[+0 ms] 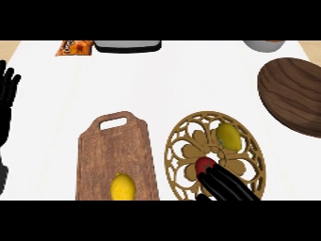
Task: Pick the tomato from the placemat and place it in the bowl
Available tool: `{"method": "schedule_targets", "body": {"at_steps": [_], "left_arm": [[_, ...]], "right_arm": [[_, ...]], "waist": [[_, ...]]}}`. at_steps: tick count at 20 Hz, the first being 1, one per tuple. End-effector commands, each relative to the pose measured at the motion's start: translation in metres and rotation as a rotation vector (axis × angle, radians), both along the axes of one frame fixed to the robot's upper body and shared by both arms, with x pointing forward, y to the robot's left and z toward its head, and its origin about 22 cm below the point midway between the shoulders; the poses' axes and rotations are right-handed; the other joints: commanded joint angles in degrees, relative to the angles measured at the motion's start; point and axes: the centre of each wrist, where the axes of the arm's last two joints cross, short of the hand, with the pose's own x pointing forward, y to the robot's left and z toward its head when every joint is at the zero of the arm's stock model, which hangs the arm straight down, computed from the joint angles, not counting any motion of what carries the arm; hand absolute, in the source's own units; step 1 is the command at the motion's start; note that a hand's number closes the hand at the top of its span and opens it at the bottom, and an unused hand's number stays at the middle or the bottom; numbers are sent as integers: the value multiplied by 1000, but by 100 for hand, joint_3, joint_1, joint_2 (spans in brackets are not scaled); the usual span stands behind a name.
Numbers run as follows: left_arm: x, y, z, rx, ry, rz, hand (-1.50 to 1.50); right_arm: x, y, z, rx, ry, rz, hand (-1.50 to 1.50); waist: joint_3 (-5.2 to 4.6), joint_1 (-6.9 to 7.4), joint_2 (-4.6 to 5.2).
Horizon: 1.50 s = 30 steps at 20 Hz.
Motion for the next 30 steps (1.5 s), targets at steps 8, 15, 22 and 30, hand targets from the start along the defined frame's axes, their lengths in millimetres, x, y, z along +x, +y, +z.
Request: {"method": "schedule_targets", "body": {"at_steps": [8,15,22,30], "left_arm": [[5,-3,0,-11,6,-18,0],[2,-1,6,-20,2,-22,0],[17,-8,-12,7,7,-16,0],[20,9,19,2,-17,-31,0]], "right_arm": [[-18,-23,52,-613,161,9,-150],[14,-36,61,-695,213,-17,-150],[30,-4,36,-719,253,-11,-150],[57,-21,-9,-744,289,-31,-150]], "waist": [[-7,93,26],[14,138,40],[14,144,47],[20,134,48]]}}
